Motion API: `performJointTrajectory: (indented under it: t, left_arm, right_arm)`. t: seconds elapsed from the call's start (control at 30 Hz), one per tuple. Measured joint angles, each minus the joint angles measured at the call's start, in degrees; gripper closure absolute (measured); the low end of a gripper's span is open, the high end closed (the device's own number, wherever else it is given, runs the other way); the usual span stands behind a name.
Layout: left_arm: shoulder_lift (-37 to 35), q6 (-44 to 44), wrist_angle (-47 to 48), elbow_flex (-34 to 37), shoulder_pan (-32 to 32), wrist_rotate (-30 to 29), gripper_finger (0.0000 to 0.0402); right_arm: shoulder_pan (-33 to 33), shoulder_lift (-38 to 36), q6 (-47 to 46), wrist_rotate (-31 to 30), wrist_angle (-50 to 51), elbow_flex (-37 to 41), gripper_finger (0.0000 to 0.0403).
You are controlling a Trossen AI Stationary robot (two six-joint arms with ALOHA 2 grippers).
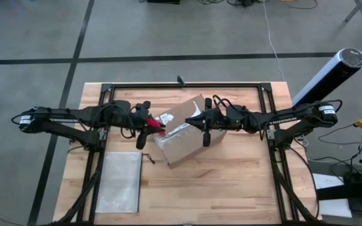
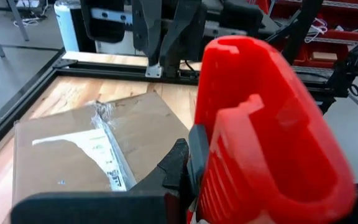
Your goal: Unpack boxes
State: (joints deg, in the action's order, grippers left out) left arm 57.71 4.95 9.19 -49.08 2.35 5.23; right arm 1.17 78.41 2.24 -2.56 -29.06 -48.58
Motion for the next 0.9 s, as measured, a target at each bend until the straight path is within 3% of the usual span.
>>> performJointTrajectory:
  t: [0.37,0.9]
  left_arm:
    - [0.2,-4.8,-6.3,0.0,0.0,-0.1,0.0369]
    - [0.2,-7.2,-20.2,9.2,0.0,-0.6,0.0369]
  right_arm:
    - [0.0,0.5,2.3,0.0,-0.1,0.0,0.0403]
    - [1.8,5.5,4.7,0.0,-1.2,0.0,0.0403]
